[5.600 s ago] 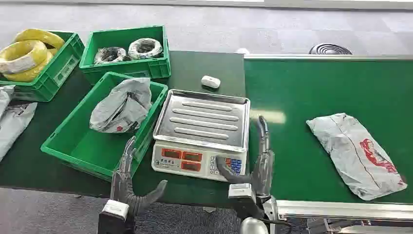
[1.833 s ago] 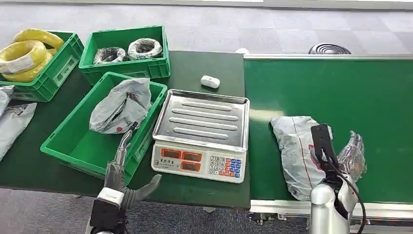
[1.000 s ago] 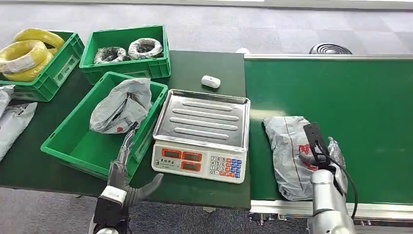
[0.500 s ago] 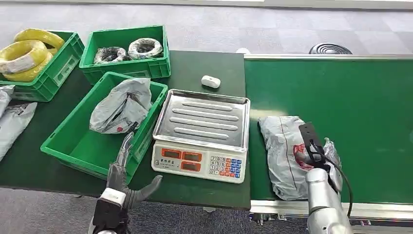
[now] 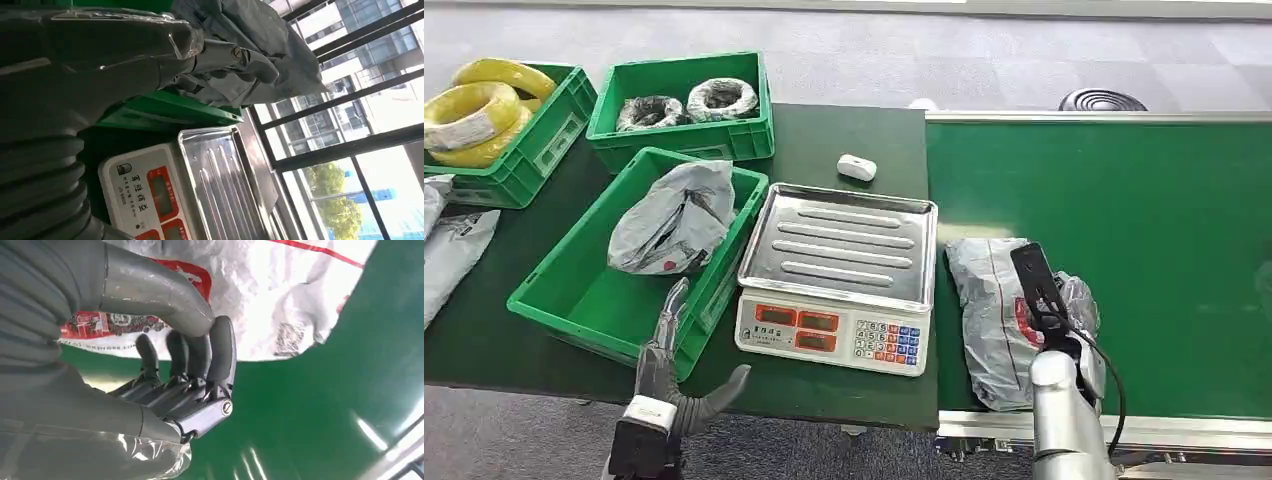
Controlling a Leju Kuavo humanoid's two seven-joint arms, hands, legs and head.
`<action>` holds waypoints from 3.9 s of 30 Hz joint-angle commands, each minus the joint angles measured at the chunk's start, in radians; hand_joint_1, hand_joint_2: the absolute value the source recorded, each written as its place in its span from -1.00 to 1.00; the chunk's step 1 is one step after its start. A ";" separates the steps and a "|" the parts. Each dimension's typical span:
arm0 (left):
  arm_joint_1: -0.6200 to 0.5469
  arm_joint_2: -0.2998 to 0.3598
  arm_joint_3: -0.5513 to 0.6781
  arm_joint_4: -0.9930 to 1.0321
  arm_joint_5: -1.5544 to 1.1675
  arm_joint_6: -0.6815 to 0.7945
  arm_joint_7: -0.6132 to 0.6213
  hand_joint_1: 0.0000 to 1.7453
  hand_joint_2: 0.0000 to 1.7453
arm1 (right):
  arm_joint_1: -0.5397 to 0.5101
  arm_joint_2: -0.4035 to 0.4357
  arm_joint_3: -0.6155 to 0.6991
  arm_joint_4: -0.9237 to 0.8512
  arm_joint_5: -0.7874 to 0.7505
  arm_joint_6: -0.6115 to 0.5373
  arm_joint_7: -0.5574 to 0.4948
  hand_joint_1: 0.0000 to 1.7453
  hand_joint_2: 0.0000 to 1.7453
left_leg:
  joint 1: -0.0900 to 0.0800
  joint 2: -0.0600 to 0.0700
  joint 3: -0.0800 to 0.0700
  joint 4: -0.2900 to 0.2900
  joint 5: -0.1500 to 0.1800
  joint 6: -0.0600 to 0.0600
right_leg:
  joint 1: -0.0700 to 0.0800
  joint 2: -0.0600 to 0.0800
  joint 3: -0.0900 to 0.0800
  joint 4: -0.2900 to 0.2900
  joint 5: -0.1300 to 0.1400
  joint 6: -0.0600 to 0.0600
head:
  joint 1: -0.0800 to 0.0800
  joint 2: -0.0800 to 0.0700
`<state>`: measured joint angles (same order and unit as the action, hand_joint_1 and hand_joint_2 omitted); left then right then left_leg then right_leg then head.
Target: Moved the parcel from conveyor to table for the left to box.
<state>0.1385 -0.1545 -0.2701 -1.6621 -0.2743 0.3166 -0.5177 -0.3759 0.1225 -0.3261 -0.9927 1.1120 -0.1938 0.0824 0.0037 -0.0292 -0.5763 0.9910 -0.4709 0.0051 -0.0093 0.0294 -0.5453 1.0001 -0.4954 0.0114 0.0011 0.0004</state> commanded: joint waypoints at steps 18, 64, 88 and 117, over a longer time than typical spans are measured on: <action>-0.073 0.017 -0.038 0.095 0.007 -0.009 -0.004 -1.00 1.00 | -0.054 0.067 0.160 0.318 -0.197 -0.091 -0.114 -1.00 1.00 | 0.001 0.005 0.003 -0.002 0.001 -0.001 | 0.001 0.002 0.002 -0.002 0.002 0.000 | 0.000 0.000; -0.049 -0.008 -0.011 0.053 -0.005 -0.020 0.000 -1.00 1.00 | 0.152 0.106 0.301 -0.362 0.012 -0.189 -0.091 1.00 1.00 | 0.000 0.003 0.001 0.001 0.000 -0.001 | 0.000 -0.001 -0.001 0.001 0.000 0.000 | 0.000 0.000; -0.046 -0.022 -0.020 0.062 -0.001 0.008 -0.027 -1.00 1.00 | 0.072 0.036 0.479 -0.557 0.152 -0.285 -0.071 0.98 1.00 | 0.000 0.006 0.001 -0.001 0.000 -0.001 | 0.001 0.002 0.000 -0.002 0.002 0.000 | 0.000 0.000; -0.106 -0.012 -0.033 0.091 0.021 0.004 -0.001 -1.00 1.00 | -0.257 0.131 0.532 0.371 0.059 -0.306 -0.177 -1.00 1.00 | 0.000 0.002 0.002 -0.002 0.002 -0.001 | 0.001 -0.002 0.002 -0.002 0.002 -0.001 | 0.000 0.000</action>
<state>0.0397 -0.1900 -0.3040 -1.6026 -0.2609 0.3182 -0.5291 -0.6039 0.2560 0.2411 -0.8794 1.2258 -0.4547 -0.0564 0.0039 -0.0291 -0.5768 0.9910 -0.4690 0.0044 -0.0091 0.0296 -0.5458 1.0007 -0.4942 0.0111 0.0015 0.0004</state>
